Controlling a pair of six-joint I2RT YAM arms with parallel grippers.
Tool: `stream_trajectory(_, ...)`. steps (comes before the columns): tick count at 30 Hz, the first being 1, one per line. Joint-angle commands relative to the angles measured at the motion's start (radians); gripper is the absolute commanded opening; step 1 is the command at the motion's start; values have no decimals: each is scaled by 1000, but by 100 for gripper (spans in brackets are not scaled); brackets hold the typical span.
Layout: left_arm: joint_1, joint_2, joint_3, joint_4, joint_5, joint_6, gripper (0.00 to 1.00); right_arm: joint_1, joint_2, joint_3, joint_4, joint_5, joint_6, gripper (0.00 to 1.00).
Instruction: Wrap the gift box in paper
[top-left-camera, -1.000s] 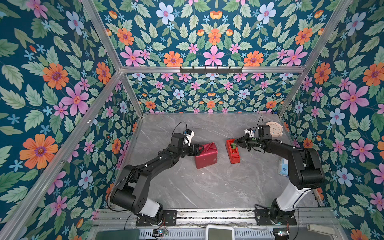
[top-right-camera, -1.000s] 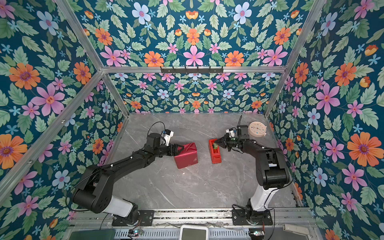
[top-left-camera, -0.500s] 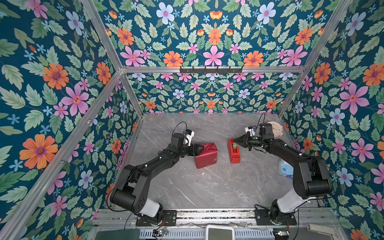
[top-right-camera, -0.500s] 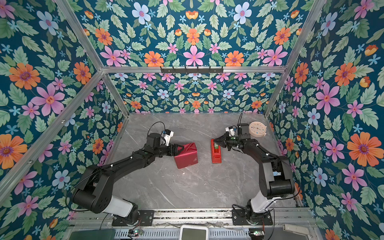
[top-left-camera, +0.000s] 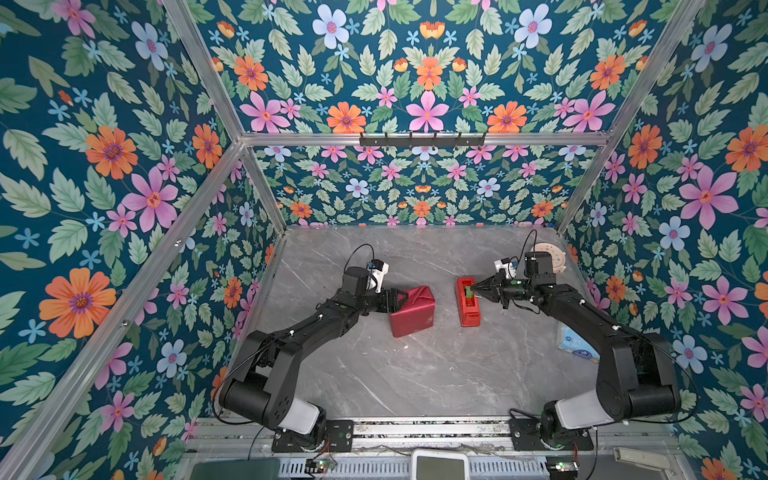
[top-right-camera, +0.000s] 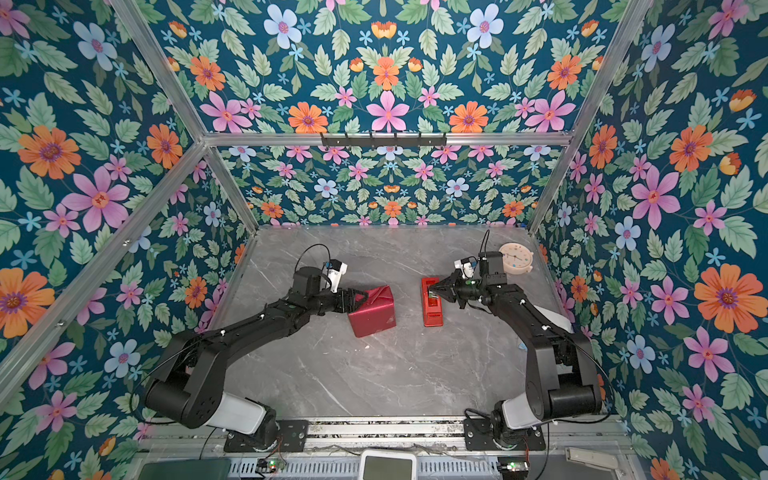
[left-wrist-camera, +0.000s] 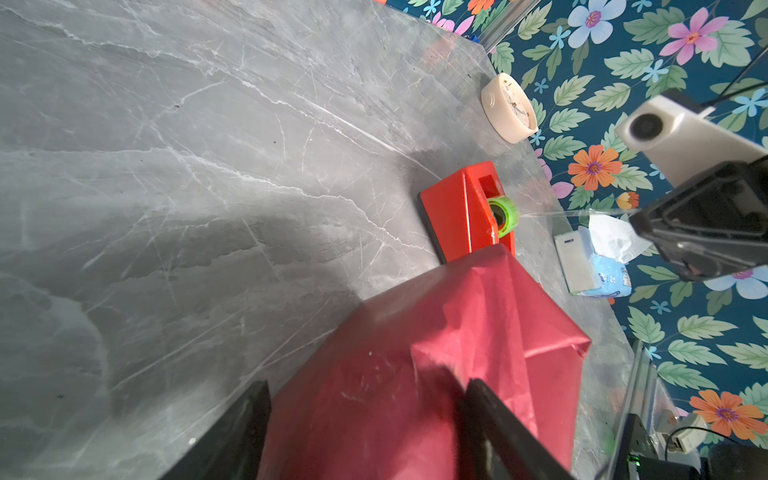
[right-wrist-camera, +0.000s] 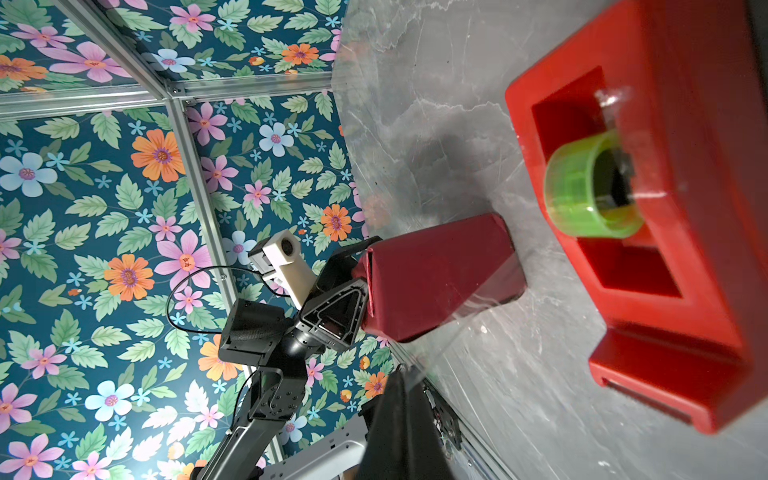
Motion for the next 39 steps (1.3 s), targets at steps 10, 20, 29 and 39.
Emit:
stream_trajectory(10,2,9,-9,-131,-75,28,75,6,-18,-138,-22,-21,-27,0)
stream_trajectory(20,2,12,-7,-132,-74,29,75,6,19,-181,-57,10,-86,0)
stream_trajectory(29,2,17,-8,-132,-78,28,75,6,67,-196,-73,65,-142,0)
stream_trajectory(39,1,18,-3,-134,-77,28,75,5,105,-194,-92,119,-185,0)
